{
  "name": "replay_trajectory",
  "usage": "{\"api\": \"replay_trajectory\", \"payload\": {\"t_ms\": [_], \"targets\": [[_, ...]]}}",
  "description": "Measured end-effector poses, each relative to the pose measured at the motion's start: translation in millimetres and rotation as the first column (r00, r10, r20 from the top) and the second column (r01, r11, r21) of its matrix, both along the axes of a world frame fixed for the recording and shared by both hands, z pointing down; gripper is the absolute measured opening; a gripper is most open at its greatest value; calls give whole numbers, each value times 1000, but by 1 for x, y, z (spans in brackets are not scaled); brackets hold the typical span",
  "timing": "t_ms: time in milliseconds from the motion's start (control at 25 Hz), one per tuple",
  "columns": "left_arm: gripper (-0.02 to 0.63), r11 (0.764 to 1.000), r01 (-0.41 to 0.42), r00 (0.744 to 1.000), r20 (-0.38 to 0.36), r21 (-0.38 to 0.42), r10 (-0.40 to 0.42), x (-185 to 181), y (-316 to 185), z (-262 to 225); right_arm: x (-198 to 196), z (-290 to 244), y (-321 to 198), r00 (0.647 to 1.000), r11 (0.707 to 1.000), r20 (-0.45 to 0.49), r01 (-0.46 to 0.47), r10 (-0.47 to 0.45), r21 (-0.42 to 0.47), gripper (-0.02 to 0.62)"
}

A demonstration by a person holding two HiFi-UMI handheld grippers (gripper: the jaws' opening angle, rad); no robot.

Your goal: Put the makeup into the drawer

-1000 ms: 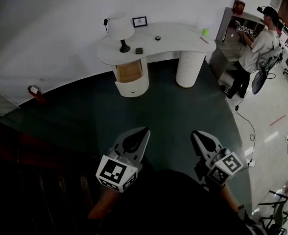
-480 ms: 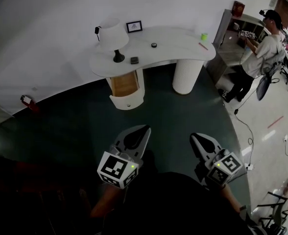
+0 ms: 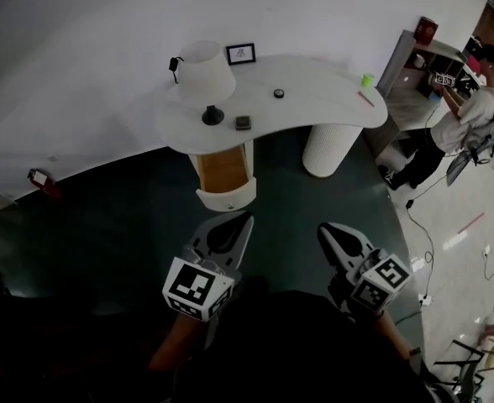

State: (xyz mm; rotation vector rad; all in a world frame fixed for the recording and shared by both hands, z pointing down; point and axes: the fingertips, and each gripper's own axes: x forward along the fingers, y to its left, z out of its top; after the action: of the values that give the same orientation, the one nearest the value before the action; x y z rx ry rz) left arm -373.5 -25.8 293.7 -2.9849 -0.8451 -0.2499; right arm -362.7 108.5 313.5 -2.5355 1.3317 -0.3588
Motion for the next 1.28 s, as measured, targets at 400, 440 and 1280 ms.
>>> {"api": "replay_trajectory", "payload": {"t_ms": [400,440,1280], "targets": [[12,1000,15,998,68,14,-16,85,-26,27,87,21,-28,997,1000,71,16,-16,7,15],[12,1000,19,997,71,25,-20,96,-27,30,100,22,-31,996,1000,87,17,-18,22,15],[24,966,248,955,147,72,-256,353,-46,66,392,33,-53,969,973,95,230,-228,-20,16]]}}
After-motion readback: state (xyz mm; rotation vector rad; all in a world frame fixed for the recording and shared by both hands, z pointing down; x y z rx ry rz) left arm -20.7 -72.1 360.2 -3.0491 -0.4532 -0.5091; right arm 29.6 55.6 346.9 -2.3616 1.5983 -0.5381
